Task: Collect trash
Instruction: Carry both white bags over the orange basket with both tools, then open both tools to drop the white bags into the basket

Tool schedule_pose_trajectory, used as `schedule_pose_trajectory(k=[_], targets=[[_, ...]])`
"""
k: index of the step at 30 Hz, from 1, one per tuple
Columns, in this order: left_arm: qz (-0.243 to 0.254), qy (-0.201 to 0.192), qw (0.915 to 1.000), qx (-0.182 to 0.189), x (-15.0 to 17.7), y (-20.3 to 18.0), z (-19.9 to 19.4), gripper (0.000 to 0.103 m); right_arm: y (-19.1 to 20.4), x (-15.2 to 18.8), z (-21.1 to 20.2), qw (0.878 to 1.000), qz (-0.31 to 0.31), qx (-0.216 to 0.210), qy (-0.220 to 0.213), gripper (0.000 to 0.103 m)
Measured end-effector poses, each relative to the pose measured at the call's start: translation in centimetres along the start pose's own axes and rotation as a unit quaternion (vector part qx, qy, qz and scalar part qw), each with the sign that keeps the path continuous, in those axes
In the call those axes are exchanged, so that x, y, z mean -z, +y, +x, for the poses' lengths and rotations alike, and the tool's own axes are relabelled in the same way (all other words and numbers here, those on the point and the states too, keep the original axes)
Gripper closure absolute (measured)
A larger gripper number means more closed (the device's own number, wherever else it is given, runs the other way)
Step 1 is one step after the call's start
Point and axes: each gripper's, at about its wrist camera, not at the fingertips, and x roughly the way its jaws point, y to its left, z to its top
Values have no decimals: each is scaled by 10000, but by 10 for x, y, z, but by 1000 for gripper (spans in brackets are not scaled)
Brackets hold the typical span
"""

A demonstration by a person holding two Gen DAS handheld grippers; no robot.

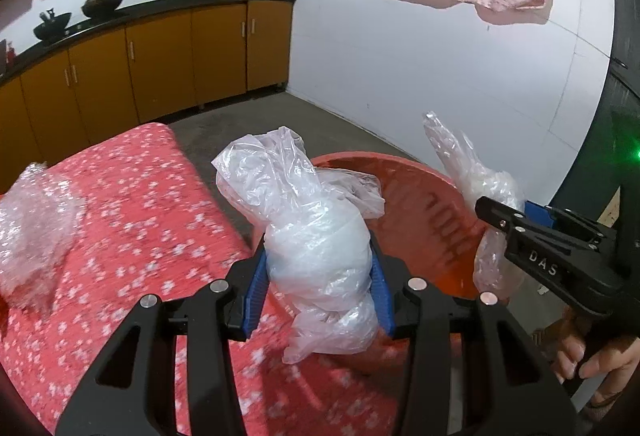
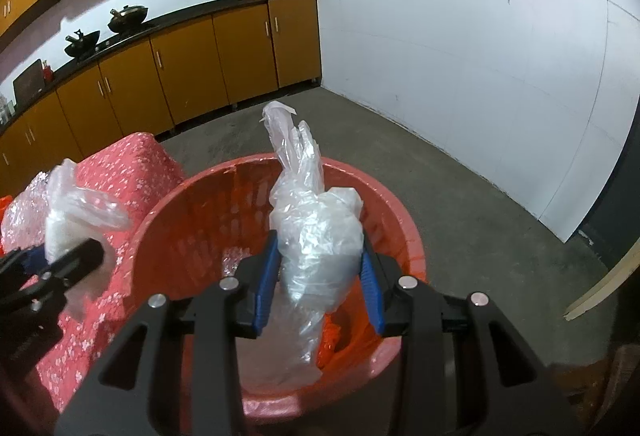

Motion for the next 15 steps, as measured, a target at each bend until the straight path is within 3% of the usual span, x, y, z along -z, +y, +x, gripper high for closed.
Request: schedule_pose_trajectory(k=[15], targets=[[224,234,9993,209,-4,-22,34,58,-17,-3,16,9995,198,-256,-26,64]])
